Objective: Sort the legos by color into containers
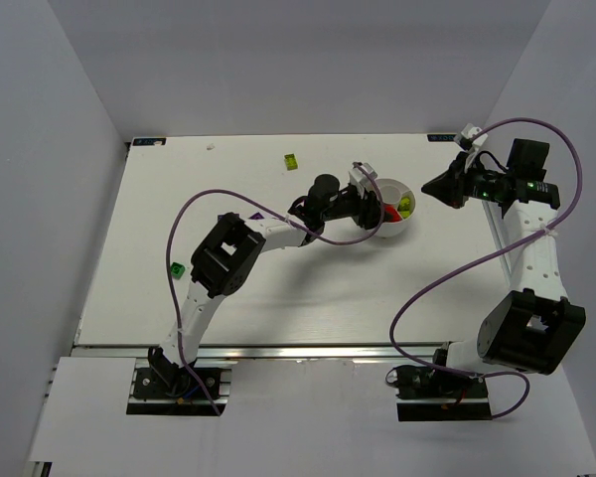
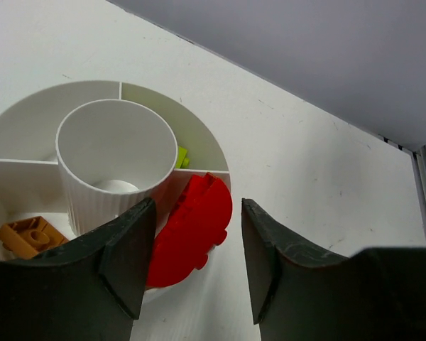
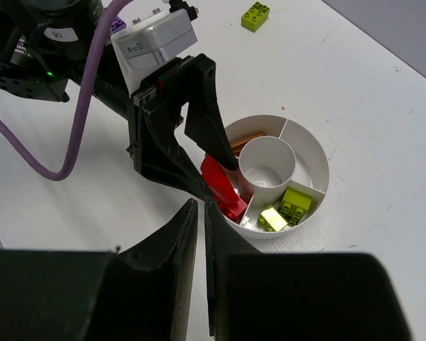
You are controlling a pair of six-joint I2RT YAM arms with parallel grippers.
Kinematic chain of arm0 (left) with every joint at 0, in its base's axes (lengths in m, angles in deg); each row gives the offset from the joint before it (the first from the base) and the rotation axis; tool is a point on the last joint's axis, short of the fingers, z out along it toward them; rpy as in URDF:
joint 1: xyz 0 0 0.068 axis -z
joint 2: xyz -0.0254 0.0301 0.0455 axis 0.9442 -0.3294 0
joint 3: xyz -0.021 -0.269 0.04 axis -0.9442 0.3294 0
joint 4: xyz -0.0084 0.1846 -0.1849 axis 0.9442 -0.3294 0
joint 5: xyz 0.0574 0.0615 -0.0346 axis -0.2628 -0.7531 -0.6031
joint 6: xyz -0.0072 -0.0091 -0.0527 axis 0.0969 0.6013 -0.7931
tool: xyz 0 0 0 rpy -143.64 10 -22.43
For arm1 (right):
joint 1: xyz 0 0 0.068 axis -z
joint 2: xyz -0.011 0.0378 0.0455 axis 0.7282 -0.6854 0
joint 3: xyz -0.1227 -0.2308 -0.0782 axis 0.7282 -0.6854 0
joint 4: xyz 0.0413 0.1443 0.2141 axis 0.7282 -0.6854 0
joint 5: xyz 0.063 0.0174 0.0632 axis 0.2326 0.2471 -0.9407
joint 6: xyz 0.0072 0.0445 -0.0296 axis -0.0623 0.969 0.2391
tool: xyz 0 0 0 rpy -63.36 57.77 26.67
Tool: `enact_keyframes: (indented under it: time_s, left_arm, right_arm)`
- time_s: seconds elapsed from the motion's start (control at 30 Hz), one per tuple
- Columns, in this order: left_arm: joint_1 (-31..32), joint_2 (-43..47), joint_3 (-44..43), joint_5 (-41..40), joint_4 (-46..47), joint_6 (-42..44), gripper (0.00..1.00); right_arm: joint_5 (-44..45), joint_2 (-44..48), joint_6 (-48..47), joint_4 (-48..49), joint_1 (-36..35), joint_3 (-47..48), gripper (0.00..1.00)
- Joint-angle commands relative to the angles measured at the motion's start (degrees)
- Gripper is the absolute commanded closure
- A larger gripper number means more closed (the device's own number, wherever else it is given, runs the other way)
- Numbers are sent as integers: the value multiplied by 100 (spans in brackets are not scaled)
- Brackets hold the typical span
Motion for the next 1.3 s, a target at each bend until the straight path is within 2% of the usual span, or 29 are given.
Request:
enact_keyframes:
  time_s: [0.0,0.3,0.43,0.47,0.57,0.6,0.7,0.77,0.8,0.83,0.87,0.93,0.97,1.03,1.07,1.1,1.13,1.17,1.27]
  left_arm:
    - [9,392,-6,-172,19,99,38]
    - [26,989,126,-374,124,46,39]
    - [26,1656,450,-645,107,90,44]
    - [26,1980,555,-716,72,116,45]
    - [9,2517,1056,-1102,-253,248,60]
    - [-9,2893,1345,-1251,-393,231,72]
    - [-61,3806,1917,-2059,-1087,-40,93]
    - [-88,4345,2593,-3048,-1816,-522,97]
    - [-140,4913,2830,-3420,-2323,-734,95]
    - [-176,5214,3294,-3667,-2598,-945,87]
    - [-219,5513,3516,-3844,-2835,-1156,78]
    - [-308,6407,4130,-4301,-3512,-1692,54]
    - [-316,6700,4325,-4424,-3662,-1964,37]
    - [-325,7524,4781,-4767,-4102,-2255,25]
    - [-325,7764,4871,-4916,-4303,-2570,20]
    - [-343,7975,4933,-5231,-4732,-2738,20]
    - [-352,8334,5038,-5365,-4936,-2870,20]
    - [-352,8494,5091,-5471,-5121,-3168,20]
    - [-360,8961,5311,-5586,-5614,-3592,21]
  right_arm:
    - [-200,-26,-117,24,37,-15,86]
    - [-252,-8,-635,-318,28,-15,83]
    - [-288,-122,-1486,-1229,-42,142,68]
    - [-279,-149,-1680,-1416,-121,169,62]
    - [-165,-228,-2217,-1908,-418,222,55]
    - [-86,-263,-2305,-1988,-551,222,54]
    - [440,-290,-2473,-2121,-1323,178,52]
    - [976,-264,-2324,-1763,-2173,4,50]
    - [1196,-237,-2123,-1491,-2430,-85,49]
    - [1598,-237,-1869,-1175,-2659,-164,48]
    - [1785,-246,-1318,-867,-3096,-269,44]
    - [2180,-491,-849,-268,-3486,-218,40]
    - [2208,-622,-403,-153,-3810,0,38]
    - [2322,-1132,56,102,-4258,291,31]
    - [2401,-1307,224,173,-4400,458,29]
    - [2498,-1709,461,278,-4550,851,25]
    - [2646,-1922,506,322,-4821,1055,14]
    - [2622,-2116,446,323,-4919,1274,11]
    - [2227,-2863,-544,61,-5157,2118,11]
